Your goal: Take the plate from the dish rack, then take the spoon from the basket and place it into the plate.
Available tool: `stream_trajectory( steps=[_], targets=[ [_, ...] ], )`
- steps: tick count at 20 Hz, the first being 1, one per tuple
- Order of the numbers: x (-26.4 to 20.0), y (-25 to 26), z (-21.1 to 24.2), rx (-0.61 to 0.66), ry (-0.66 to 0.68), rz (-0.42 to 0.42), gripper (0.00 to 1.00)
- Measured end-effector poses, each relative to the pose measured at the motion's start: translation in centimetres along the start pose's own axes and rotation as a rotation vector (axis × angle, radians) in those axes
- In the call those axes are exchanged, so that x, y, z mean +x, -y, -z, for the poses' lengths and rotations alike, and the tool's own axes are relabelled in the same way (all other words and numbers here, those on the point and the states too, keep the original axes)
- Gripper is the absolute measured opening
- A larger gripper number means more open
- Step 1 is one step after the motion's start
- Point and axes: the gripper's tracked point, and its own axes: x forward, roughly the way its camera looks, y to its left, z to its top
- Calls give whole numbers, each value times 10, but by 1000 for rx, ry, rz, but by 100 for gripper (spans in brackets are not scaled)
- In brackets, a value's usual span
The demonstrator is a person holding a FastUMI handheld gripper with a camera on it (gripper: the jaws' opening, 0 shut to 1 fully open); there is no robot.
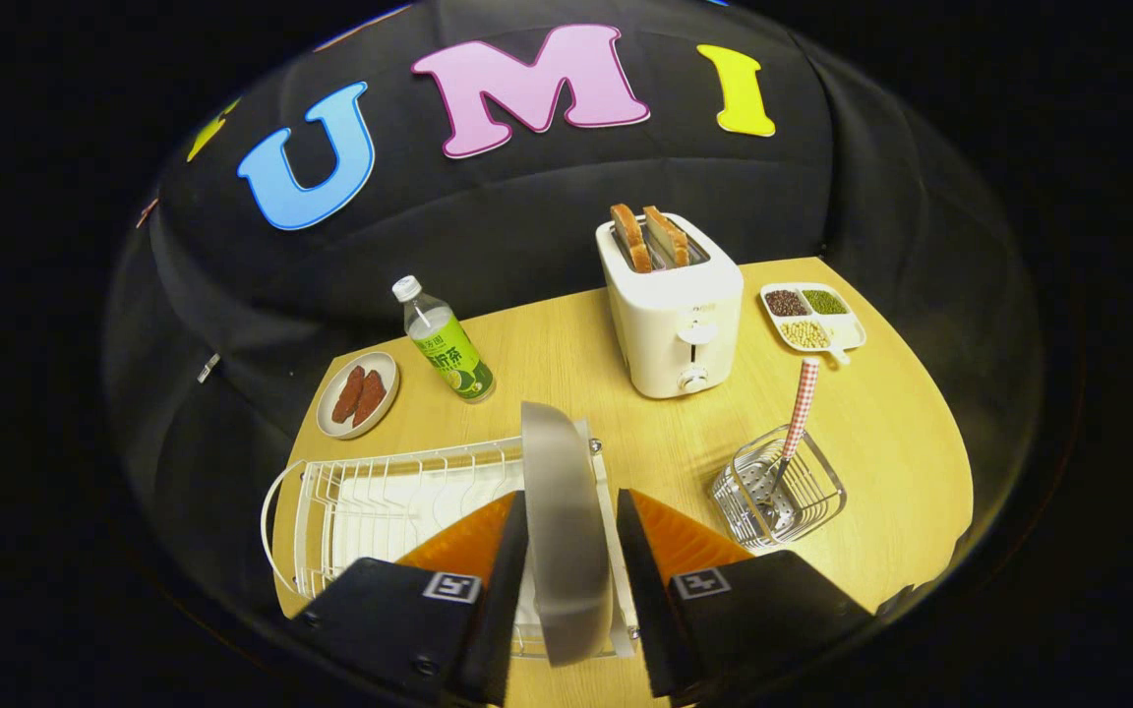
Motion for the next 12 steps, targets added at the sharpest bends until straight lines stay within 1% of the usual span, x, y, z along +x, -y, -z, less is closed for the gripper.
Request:
stream_trajectory(
  steps=[1,3,4,5,6,12],
  targets=[
    [-1,-1,4,-9,-5,3,38],
    [2,1,3,-45,-19,18,35],
    [0,5,0,-65,-10,47,34],
    [0,5,-2,-87,2,66,30],
    [-2,0,0,-104,0,67,29],
    [-12,-8,-12,-168,23,112,28]
  ],
)
